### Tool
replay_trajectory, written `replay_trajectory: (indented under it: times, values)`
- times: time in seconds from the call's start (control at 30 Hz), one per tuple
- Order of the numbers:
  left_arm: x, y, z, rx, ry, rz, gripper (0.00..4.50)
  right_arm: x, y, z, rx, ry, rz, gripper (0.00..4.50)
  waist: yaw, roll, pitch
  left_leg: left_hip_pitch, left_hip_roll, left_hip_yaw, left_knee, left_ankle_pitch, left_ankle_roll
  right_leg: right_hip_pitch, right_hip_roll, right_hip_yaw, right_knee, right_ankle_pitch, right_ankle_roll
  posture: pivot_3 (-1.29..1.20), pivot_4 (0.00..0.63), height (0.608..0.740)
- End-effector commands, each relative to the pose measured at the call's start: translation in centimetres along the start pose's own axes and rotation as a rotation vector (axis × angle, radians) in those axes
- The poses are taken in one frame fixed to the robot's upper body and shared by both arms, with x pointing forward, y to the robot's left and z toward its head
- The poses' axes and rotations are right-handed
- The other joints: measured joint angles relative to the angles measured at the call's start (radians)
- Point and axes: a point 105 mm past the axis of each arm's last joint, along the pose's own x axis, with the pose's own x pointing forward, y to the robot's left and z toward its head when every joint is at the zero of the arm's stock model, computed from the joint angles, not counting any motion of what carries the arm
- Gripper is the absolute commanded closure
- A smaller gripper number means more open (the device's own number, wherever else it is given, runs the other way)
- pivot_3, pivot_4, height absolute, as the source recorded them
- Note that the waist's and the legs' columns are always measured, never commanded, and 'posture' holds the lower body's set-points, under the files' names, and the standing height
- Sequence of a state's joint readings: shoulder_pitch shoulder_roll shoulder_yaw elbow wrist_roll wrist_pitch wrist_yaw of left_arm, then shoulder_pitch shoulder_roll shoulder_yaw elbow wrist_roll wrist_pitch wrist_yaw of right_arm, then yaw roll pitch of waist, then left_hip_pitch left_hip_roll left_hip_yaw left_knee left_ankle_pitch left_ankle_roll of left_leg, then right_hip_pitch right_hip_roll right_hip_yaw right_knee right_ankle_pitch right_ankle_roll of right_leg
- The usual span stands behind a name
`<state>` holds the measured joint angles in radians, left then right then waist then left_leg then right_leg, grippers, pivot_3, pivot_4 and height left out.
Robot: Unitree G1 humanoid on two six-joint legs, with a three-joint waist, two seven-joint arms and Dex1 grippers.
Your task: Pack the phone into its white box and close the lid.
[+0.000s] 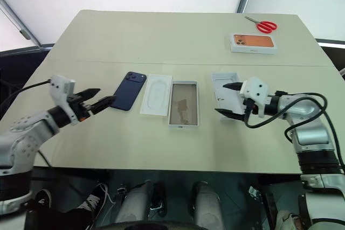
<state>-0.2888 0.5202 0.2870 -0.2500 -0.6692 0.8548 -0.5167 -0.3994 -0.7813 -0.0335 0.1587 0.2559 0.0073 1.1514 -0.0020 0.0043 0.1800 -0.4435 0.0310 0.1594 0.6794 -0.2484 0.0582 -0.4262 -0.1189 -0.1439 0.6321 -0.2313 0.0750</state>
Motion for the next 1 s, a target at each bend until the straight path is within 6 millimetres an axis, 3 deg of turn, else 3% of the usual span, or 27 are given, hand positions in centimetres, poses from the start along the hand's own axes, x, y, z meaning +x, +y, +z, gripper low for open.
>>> replay_trajectory:
  times: [0.03, 0.23, 0.4, 0.53, 0.7, 1.0]
  values:
    - [1.7, -1.8, -0.2, -0.037, 0.015, -0.036, 0.13, 0.3, -0.1, 1.0, -0.035, -0.022, -0.012, 0.11, 0.001, 0.000, 0.000, 0.000, 0.000, 0.000, 0.000, 0.000, 0.000, 0.000, 0.000, 0.000, 0.000, 0.000, 0.000, 0.00, 0.150, 0.738]
    - [3.7, -3.2, -1.9, -0.227, 0.071, -0.101, 0.13, 0.3, -0.1, 1.2, -0.031, -0.025, -0.018, 0.11, 0.000, -0.001, 0.000, 0.001, 0.000, 0.000, 0.001, 0.000, 0.000, 0.000, 0.001, 0.000, 0.001, 0.000, 0.000, 0.00, 0.150, 0.738]
    - [4.2, -3.5, -3.5, -0.224, 0.202, -0.099, 0.13, 0.4, -0.1, 1.2, -0.026, -0.023, -0.026, 0.11, 0.005, -0.001, 0.000, 0.001, 0.000, 0.000, 0.001, 0.000, 0.000, 0.000, 0.001, 0.000, 0.001, 0.000, 0.000, 0.00, 0.150, 0.738]
    - [4.7, -3.3, -4.1, -0.263, 0.249, -0.085, 0.13, 0.5, 0.1, 1.1, -0.021, -0.025, -0.029, 0.11, 0.009, 0.000, 0.000, 0.001, 0.000, 0.000, 0.002, 0.000, 0.000, 0.000, 0.001, 0.000, 0.001, 0.000, 0.000, 0.00, 0.150, 0.738]
    - [5.5, -4.5, -4.8, -0.382, 0.278, -0.128, 0.13, 0.7, 0.1, 1.2, -0.027, -0.028, -0.033, 0.11, 0.012, 0.000, 0.000, 0.001, 0.000, 0.000, 0.002, 0.000, 0.000, 0.001, 0.001, 0.000, 0.001, 0.000, 0.000, 0.00, 0.150, 0.738]
    - [6.6, -4.8, -5.4, -0.572, 0.244, -0.134, 0.13, 0.9, -0.1, 1.6, -0.041, -0.036, -0.040, 0.11, 0.016, -0.001, -0.001, 0.001, 0.000, 0.000, 0.003, 0.000, 0.000, 0.002, 0.000, 0.000, 0.002, 0.000, 0.000, 0.00, 0.150, 0.738]
